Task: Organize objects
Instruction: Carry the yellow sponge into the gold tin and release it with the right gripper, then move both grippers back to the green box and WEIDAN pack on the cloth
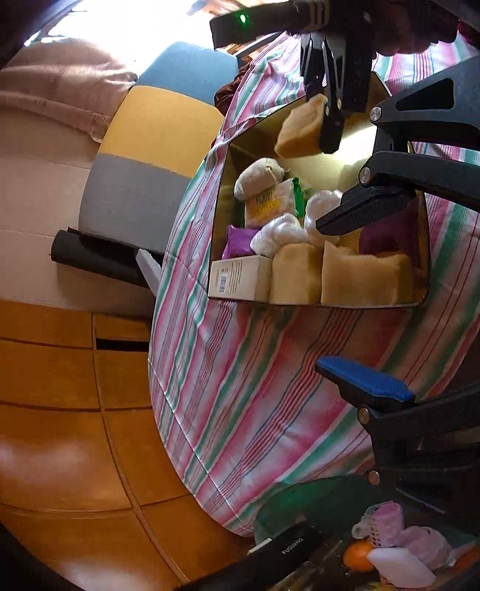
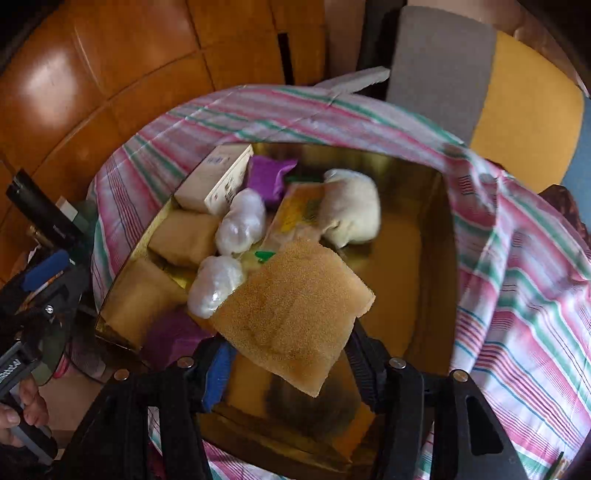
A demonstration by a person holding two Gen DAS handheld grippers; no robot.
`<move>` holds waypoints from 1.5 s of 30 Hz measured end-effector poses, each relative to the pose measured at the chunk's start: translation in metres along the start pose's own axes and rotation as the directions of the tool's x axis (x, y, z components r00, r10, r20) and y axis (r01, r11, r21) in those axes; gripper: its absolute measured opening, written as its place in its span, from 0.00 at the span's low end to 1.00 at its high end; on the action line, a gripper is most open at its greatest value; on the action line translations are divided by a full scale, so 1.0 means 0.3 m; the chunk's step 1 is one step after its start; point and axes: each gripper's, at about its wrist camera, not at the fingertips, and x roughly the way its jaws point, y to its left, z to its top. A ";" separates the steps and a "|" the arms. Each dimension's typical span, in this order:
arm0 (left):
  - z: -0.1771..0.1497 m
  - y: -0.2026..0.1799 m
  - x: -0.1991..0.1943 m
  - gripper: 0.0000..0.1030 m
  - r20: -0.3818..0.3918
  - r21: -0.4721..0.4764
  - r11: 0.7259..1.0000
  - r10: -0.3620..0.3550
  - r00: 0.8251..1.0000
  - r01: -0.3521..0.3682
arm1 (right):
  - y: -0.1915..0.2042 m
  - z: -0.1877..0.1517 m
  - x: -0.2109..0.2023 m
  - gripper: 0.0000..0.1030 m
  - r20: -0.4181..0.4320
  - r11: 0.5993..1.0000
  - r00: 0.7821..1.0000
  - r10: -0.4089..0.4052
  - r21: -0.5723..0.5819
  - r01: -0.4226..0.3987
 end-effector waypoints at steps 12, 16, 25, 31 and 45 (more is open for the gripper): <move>-0.011 0.035 -0.002 0.69 0.000 -0.020 1.000 0.002 1.000 -0.002 | 0.023 -0.004 0.095 0.74 -0.007 0.993 0.995 0.100 0.066 -0.099; -0.010 0.022 -0.011 0.69 0.006 -0.006 1.000 0.002 1.000 -0.002 | -0.013 -0.027 0.055 0.78 0.032 0.986 0.992 0.121 0.114 -0.124; -0.014 -0.013 -0.037 0.70 0.014 0.023 1.000 0.000 1.000 0.000 | -0.041 -0.061 -0.059 0.79 0.133 0.970 0.978 0.163 0.161 -0.184; -0.019 -0.048 -0.055 0.71 0.018 0.054 0.998 -0.010 1.000 0.009 | -0.110 -0.131 -0.144 0.79 0.179 0.965 0.979 0.102 0.220 -0.141; -0.029 -0.229 -0.075 0.73 0.007 0.187 0.975 -0.120 0.993 0.117 | -0.526 -0.493 -0.462 0.79 0.267 0.834 0.949 -0.169 0.552 -0.007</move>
